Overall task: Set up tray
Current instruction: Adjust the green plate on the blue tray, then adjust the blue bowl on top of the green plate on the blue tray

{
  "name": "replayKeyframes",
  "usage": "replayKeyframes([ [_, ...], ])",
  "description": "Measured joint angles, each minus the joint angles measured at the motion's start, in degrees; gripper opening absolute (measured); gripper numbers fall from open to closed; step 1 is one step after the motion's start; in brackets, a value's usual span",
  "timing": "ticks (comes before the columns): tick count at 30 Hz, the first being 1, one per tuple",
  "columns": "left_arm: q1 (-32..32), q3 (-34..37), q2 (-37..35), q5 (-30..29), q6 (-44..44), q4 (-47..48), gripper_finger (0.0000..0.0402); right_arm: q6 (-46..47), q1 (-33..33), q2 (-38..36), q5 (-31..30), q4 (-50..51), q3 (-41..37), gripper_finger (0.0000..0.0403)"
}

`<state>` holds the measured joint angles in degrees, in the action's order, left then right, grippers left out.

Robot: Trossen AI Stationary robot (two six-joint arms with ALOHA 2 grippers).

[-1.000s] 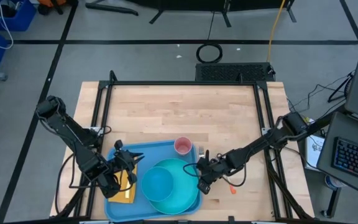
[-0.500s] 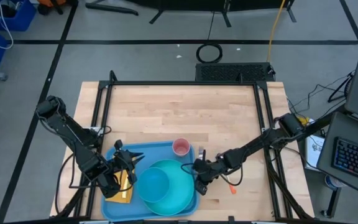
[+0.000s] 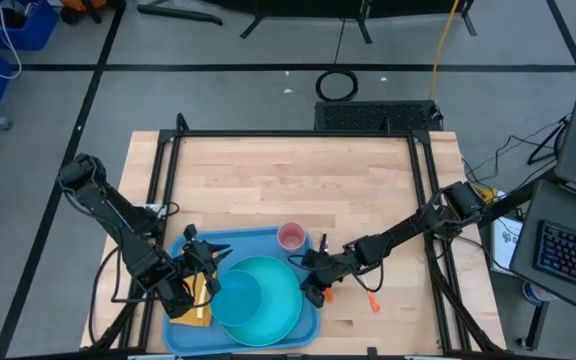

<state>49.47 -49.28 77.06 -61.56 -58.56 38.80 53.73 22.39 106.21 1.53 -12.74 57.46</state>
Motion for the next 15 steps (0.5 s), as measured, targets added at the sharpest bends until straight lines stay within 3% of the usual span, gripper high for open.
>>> replayKeyframes([
  [7, 0.0, 0.0, 0.1, 0.2, 0.0, 0.1, 0.0063, -9.7, 0.7, -1.7, 0.4, -5.5, 0.2, 0.0000],
  [15, 0.0, 0.0, 0.1, 0.0, 0.6, 0.1, 0.0063, -28.4, 0.5, -4.5, 1.4, -10.6, 0.2, 0.0000],
])
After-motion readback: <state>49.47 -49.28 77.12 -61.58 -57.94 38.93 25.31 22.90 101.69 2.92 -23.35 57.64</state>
